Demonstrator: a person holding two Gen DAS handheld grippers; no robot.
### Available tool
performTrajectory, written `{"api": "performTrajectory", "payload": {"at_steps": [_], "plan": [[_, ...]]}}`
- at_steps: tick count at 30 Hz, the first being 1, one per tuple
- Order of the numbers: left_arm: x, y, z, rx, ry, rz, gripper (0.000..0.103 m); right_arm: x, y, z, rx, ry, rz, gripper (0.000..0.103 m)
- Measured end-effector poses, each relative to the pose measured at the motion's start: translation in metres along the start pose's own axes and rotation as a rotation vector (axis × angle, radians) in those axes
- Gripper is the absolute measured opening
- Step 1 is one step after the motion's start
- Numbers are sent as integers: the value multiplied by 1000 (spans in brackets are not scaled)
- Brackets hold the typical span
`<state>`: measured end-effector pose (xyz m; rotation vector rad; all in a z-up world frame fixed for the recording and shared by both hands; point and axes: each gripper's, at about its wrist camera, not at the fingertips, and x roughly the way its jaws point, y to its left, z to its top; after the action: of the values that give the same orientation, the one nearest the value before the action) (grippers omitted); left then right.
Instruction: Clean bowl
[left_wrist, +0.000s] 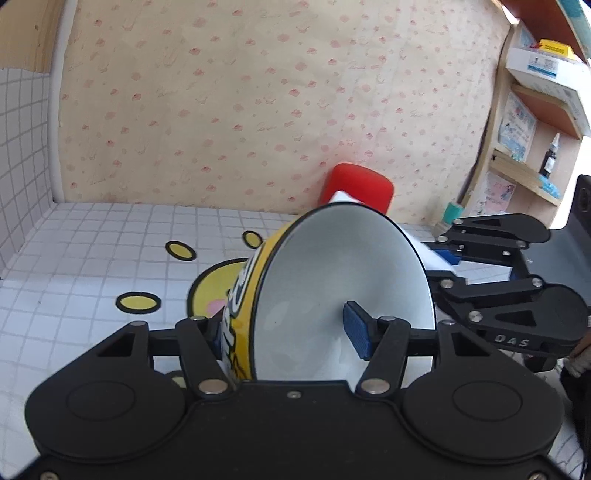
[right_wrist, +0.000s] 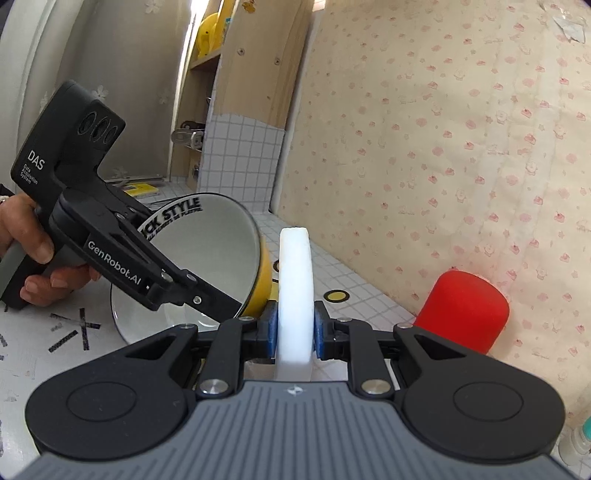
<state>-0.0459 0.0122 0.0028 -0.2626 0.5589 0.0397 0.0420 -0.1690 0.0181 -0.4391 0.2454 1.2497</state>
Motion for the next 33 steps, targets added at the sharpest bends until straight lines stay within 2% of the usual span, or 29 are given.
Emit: {"api": "performTrajectory", "payload": {"at_steps": [9,16,25,33], "plan": [[-2,-2,-3,-46,-4,22,65,5,-1,5,19,-24,-16,22],[0,-21,-4,56,5,98,65,-2,3,-6,-74,59,28,22],[-2,-19,-5,35,2,103,65,1,-1,4,-62,-2,-1,22],[-1,-27,-6,64,2,143,65,-6,-2,-7,-101,61,68,22]]}}
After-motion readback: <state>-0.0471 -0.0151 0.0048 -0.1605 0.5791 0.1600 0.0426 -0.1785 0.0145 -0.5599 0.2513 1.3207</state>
